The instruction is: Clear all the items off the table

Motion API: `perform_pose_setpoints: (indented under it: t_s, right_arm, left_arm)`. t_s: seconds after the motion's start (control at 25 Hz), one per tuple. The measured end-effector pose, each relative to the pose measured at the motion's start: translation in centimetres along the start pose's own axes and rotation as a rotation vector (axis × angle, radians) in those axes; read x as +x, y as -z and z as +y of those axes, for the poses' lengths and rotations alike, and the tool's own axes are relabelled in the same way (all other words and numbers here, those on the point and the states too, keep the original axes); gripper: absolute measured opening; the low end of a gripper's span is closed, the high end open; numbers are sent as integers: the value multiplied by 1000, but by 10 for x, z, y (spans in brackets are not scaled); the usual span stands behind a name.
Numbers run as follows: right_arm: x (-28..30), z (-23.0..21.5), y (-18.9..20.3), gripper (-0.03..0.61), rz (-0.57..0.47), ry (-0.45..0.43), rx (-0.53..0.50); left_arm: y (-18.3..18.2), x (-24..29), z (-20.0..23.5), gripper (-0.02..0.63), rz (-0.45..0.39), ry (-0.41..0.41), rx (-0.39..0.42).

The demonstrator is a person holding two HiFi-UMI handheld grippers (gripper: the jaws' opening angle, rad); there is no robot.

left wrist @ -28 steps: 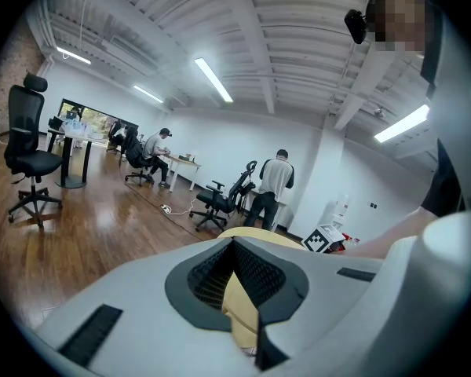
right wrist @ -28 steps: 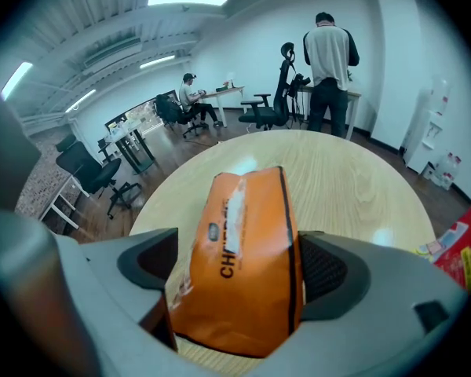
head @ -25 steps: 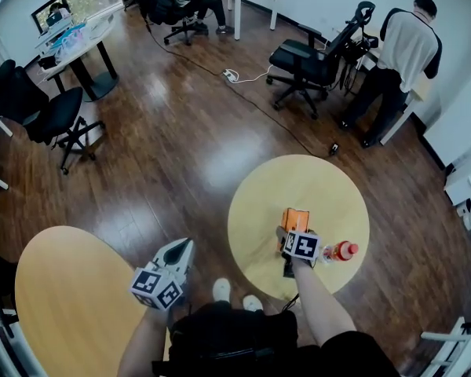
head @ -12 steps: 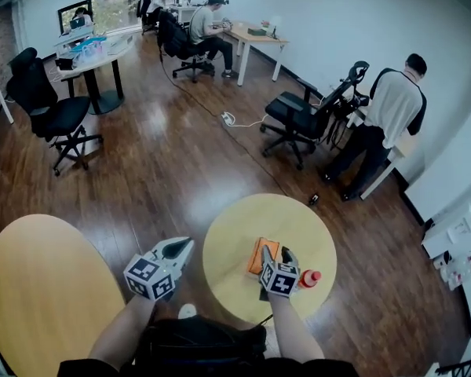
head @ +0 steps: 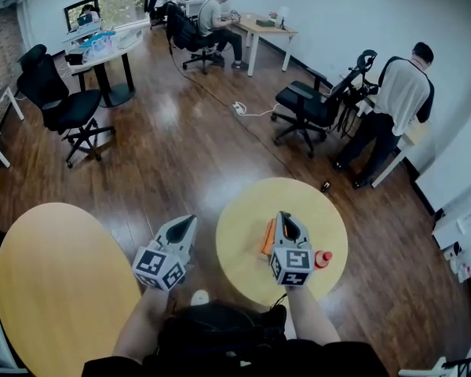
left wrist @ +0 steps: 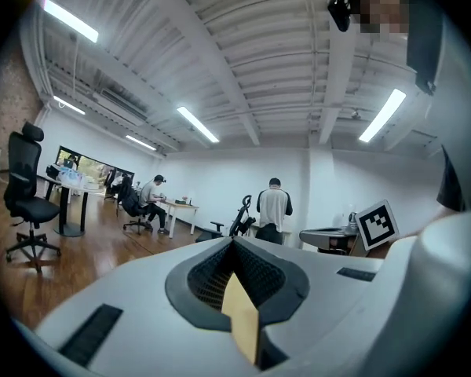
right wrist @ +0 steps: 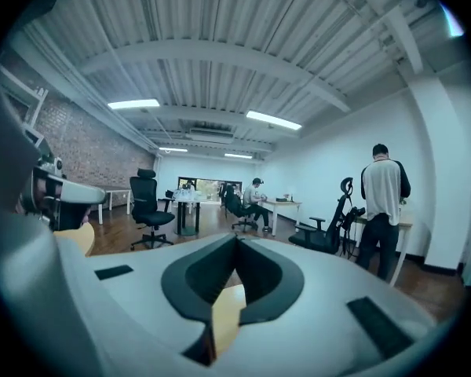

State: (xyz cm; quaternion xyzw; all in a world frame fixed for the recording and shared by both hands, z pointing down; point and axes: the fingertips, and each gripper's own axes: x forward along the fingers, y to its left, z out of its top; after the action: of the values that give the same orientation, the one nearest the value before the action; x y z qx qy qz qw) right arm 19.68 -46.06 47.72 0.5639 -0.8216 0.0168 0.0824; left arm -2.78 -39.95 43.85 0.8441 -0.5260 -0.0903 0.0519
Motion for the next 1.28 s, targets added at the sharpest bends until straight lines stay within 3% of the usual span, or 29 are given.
perform_pose_setpoints:
  t_s: [0.24,0.52,0.96,1.28]
  right_arm:
    - [-8,9,-25,2,-47,-4,30]
    - [0,22,-33,2,-74,-44,50]
    - [9,16,-39,2,-101,-24,130]
    - [23,23,-32,2,-79,-48,149]
  left_arm:
    - [-2,-17,17,-8,-6,-53,-36]
    - [-18,-32,42,-8,-81,-143,-32]
    - [-22,-29,58,-8,-92,-136,-48]
    - [-26,-38,81,-8,-101,-195,-22]
